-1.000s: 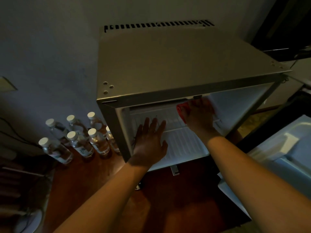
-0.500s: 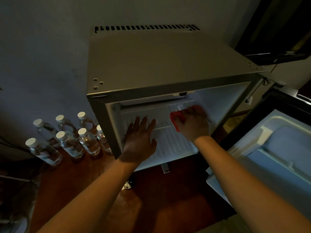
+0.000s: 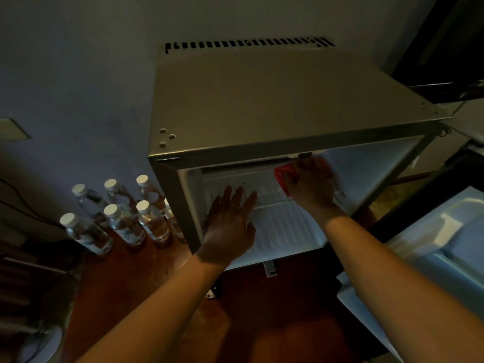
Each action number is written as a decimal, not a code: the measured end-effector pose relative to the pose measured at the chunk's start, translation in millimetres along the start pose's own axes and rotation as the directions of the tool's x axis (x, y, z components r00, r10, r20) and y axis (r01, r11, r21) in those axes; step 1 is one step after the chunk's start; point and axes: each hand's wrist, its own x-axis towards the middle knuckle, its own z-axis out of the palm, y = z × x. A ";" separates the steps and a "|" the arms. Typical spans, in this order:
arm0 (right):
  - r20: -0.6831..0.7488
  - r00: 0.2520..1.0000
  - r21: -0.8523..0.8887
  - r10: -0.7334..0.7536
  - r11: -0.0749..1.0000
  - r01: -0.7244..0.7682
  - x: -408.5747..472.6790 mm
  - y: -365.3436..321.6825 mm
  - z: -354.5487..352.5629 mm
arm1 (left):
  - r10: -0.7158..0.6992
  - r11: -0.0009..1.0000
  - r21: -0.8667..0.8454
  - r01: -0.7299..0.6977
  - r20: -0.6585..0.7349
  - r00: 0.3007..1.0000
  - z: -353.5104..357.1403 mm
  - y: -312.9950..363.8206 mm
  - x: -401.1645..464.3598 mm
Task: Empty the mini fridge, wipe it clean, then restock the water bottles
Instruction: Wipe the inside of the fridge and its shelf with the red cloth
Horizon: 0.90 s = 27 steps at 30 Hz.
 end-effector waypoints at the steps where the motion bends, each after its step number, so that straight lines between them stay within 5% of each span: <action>1: -0.007 1.000 -0.004 0.015 1.000 -0.015 -0.3 -1.4 0.0 | 0.001 1.000 -0.002 -0.001 0.004 1.000 -0.1 -0.1 0.0; 9: -0.012 0.989 0.053 0.146 0.988 -0.145 -19.4 -22.4 -15.7 | -0.018 1.000 -0.004 0.018 0.022 1.000 -0.2 1.1 -0.1; 27: 0.004 0.988 0.199 0.152 0.969 -0.150 -68.6 -22.3 -39.2 | 0.000 1.000 -0.013 0.000 0.012 1.000 1.5 -1.3 0.1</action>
